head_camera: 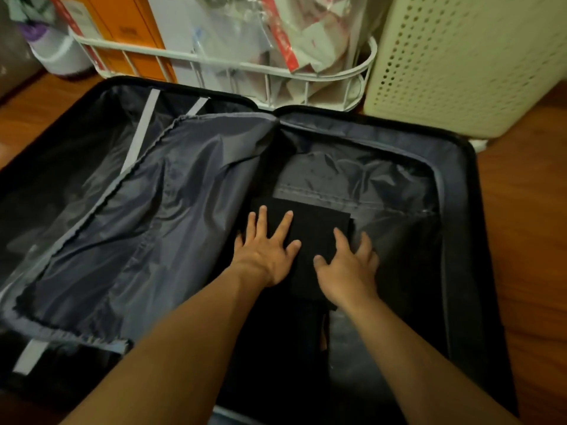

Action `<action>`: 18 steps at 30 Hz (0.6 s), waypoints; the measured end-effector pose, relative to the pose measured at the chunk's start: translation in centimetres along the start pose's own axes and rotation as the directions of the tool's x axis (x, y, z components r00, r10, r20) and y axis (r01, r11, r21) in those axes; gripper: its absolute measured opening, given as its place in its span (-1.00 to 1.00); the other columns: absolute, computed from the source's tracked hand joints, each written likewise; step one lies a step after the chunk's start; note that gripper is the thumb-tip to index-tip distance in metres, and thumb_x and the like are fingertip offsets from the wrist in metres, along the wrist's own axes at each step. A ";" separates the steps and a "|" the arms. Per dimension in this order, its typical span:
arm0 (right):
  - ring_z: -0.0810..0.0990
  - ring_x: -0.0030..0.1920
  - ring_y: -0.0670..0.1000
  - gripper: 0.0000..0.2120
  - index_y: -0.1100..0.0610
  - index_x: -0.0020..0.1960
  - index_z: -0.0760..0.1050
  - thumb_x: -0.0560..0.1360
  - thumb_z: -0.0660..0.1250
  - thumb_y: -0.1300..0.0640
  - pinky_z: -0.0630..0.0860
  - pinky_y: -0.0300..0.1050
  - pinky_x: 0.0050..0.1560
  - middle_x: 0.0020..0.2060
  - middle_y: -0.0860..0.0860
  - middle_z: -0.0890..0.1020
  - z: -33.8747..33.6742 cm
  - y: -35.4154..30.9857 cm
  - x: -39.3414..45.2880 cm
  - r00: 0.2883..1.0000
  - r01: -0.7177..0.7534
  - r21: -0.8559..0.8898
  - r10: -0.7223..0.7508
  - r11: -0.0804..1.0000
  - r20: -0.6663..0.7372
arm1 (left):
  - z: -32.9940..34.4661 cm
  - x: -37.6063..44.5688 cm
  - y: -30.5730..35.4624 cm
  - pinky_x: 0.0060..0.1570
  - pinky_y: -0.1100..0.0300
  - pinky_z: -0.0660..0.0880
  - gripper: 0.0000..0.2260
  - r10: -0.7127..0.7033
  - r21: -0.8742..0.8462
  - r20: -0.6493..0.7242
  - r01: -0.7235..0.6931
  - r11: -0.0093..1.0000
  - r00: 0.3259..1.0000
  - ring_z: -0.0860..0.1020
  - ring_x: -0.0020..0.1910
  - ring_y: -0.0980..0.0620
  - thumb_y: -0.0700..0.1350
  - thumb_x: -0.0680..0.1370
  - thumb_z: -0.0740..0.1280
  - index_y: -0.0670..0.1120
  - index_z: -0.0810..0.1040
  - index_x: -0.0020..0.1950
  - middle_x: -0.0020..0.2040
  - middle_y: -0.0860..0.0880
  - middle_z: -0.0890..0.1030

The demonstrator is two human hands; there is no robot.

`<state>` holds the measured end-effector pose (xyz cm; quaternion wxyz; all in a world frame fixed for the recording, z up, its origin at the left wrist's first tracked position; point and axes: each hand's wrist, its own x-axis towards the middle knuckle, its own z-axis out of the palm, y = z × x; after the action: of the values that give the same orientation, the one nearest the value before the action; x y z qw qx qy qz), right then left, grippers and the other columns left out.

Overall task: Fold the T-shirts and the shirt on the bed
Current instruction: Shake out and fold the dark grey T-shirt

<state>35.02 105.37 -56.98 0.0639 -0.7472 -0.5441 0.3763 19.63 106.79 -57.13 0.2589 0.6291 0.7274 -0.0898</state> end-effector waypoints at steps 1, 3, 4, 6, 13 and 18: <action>-0.01 0.59 0.18 -0.27 -0.25 0.61 -0.19 0.63 0.22 -0.13 0.17 0.14 0.53 0.61 0.02 -0.16 0.6 0.0 0.4 0.998 -0.018 0.054 0.015 0.998 0.064 | 0.3 0.4 -0.2 0.56 -0.19 -0.16 -0.41 -0.008 -0.026 0.006 0.009 1.000 1.000 -0.35 0.61 -0.09 0.34 0.65 -0.06 0.33 -0.32 0.58 0.62 -0.03 -0.41; 0.10 0.58 0.19 -0.21 -0.28 0.57 -0.36 0.65 0.20 -0.12 0.21 0.08 0.49 0.62 0.06 -0.20 2.3 -0.1 0.5 0.991 0.009 0.084 -0.020 0.996 0.136 | 0.8 1.0 -1.1 0.56 -0.18 -0.14 -0.37 -0.024 -0.057 0.019 0.025 0.998 1.000 -0.32 0.62 -0.10 0.38 0.62 -0.04 0.36 -0.35 0.56 0.61 -0.02 -0.41; 0.16 0.57 0.19 -0.19 -0.27 0.56 -0.41 0.65 0.19 -0.13 0.27 0.04 0.46 0.62 0.08 -0.22 2.9 -0.3 0.3 0.991 0.008 0.066 -0.017 0.998 0.131 | 0.8 1.1 -1.3 0.56 -0.17 -0.13 -0.34 -0.047 -0.066 0.035 0.049 0.997 0.998 -0.29 0.62 -0.11 0.40 0.61 -0.03 0.34 -0.37 0.56 0.62 -0.02 -0.41; 0.20 0.55 0.19 -0.17 -0.25 0.54 -0.46 0.64 0.17 -0.16 0.32 0.03 0.41 0.62 0.09 -0.24 3.4 -0.5 0.1 0.995 -0.012 0.015 0.010 1.000 0.101 | 0.6 1.2 -1.2 0.57 -0.13 -0.13 -0.28 -0.122 -0.076 0.061 0.126 0.989 0.991 -0.23 0.63 -0.14 0.40 0.61 -0.01 0.25 -0.41 0.58 0.63 -0.09 -0.36; 0.18 0.55 0.29 -0.23 -0.11 0.63 -0.27 0.64 0.18 -0.13 0.23 0.14 0.52 0.61 0.23 0.02 0.0 -2.3 -1.4 0.992 -0.036 -0.262 0.067 0.964 0.109 | 1.0 -7.4 -1.3 0.60 -0.03 -0.09 -0.35 -0.043 -0.201 0.100 0.063 0.978 0.994 -0.16 0.64 -0.18 0.01 0.68 0.11 -0.11 -0.13 0.67 0.66 -0.20 -0.19; 0.24 0.49 0.28 -0.42 0.05 0.61 0.09 0.65 0.18 0.04 0.28 0.13 0.46 0.57 0.21 0.11 -0.2 -9.0 -15.1 0.977 0.212 -0.349 -0.207 0.913 0.052 | -3.5 -21.0 -6.4 0.55 0.14 0.15 -0.44 0.013 -0.514 -0.021 -0.022 0.858 1.000 0.25 0.57 -0.04 -0.16 0.64 0.20 -0.11 0.15 0.65 0.61 -0.09 0.24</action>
<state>26.41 96.07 -44.85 -0.0351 -0.6813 -0.6800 0.2687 14.13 88.92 -45.12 0.4119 0.5447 0.7214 0.1150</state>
